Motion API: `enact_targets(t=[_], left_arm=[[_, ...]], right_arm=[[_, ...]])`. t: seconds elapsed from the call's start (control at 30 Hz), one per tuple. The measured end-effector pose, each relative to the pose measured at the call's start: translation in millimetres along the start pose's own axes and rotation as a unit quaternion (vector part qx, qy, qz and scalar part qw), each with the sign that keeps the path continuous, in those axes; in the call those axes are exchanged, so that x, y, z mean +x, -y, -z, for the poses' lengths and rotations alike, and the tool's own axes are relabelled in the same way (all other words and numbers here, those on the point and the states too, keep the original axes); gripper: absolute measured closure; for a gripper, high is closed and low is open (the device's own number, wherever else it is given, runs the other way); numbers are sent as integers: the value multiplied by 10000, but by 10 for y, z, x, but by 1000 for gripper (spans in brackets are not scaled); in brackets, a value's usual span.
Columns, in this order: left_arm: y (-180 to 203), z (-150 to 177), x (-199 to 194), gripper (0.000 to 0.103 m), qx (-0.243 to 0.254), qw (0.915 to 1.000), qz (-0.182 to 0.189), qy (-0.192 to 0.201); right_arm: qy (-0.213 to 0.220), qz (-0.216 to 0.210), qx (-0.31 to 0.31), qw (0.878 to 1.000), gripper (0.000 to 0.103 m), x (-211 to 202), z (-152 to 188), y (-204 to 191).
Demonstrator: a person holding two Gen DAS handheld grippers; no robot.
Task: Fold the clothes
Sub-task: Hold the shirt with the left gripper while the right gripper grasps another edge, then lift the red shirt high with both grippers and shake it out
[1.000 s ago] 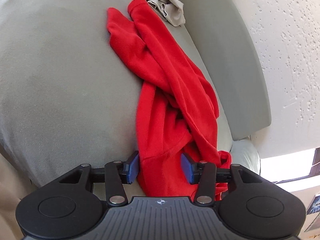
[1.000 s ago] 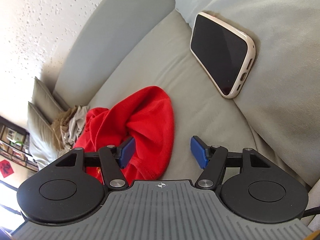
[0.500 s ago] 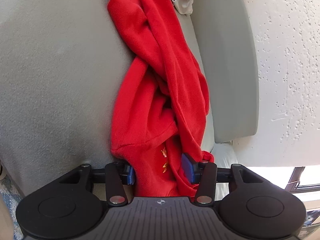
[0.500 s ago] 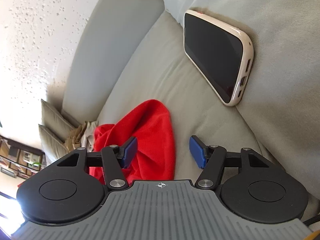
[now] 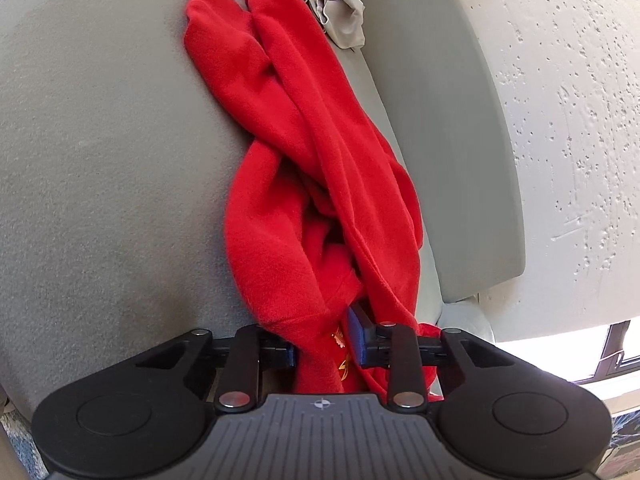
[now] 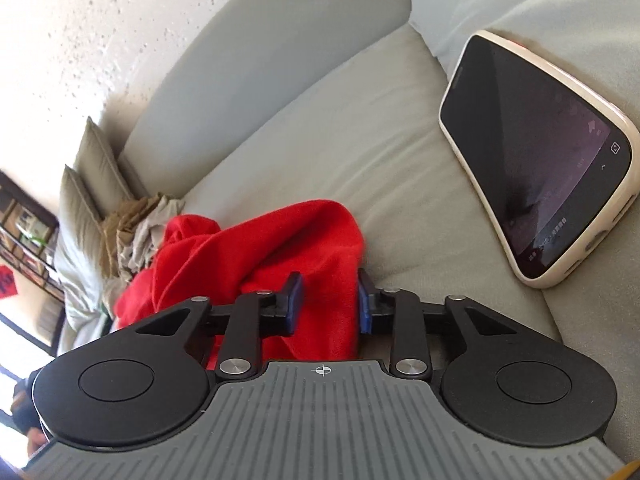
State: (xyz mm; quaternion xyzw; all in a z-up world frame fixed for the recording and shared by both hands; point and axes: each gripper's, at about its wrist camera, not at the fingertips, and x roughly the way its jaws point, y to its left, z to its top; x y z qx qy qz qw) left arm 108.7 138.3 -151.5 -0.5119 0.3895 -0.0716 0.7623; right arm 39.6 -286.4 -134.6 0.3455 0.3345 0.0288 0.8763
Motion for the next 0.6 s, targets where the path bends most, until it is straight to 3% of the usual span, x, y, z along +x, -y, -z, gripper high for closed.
enact_targets(t=[0.13,0.27,0.33,0.47,0.53,0.6], left_arm=[[-32,30,3,81,-31,10000,6,-11],[62,72,-96,90,85,9999,-71,5],[176,97,-207,96,214,9997,-117,36],[404,147,-429,100,473,9986,-209,98],[518,173,-539,101,601,9978,-254,129],[846,31,-857,101,1029,9942,-135,291]], right_arm=[[-17,55,313,9995,98,-14,-3,113],[-47,40,439,9990,99,0,-2,138],[-54,155,269,9995,99,-1,11,70],[-89,508,28,9987,101,-68,2,-139],[-116,283,354,9989,101,-228,-81,-249],[-143,58,681,9976,101,-389,-164,-360]])
